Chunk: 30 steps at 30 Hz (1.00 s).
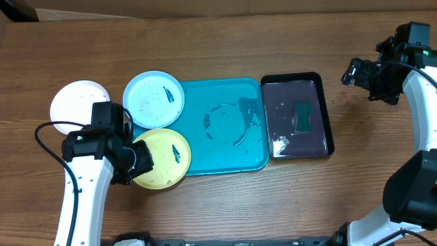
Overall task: Clean dirty plates on tray and stack at the side
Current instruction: 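Grip the yellow plate rim with the left gripper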
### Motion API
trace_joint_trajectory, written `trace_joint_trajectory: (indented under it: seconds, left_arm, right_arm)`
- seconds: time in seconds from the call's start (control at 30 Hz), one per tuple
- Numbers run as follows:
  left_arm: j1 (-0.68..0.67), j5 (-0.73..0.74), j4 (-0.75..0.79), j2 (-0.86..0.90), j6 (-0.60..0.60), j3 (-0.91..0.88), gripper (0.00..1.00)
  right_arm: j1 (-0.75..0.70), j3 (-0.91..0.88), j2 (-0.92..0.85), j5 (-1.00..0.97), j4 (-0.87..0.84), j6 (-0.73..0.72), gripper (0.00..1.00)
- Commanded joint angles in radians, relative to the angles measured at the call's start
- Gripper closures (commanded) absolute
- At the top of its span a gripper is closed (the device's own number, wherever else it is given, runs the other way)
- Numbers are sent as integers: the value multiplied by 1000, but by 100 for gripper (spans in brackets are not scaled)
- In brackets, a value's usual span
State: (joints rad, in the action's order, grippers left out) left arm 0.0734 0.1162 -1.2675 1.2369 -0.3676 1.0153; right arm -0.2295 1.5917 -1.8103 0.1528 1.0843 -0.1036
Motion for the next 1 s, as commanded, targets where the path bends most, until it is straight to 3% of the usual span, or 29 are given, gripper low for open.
trace_joint_trajectory:
  seconds: [0.0,0.1,0.27,0.47,0.83,0.87,0.93,0.97]
  left_arm:
    - [5,16,20,15,-15,-13,64]
    - [5,32,27,19,-15,-13,57]
    - [4,141,21,19,-15,-13,58]
    - [5,134,27,19,-22,-13,56]
    - [5,45,94,20,-23,-14,53]
    - [5,-6,94,20,-23,-14,52]
    - [5,-122,93,20,-27,-14,39]
    - [5,-161,92,20,-40,-14,39]
  right_arm:
    - [-4,5,2,2,-5,0,0]
    - [-4,5,2,2,-5,0,0]
    - [-4,5,2,2,-5,0,0]
    - [-4,5,2,2,-5,0,0]
    - [-4,5,2,2,-5,0,0]
    - [-4,5,2,2,-5,0,0]
    - [-4,5,2,2,-5,0,0]
    - [-4,5,2,2,-5,0,0]
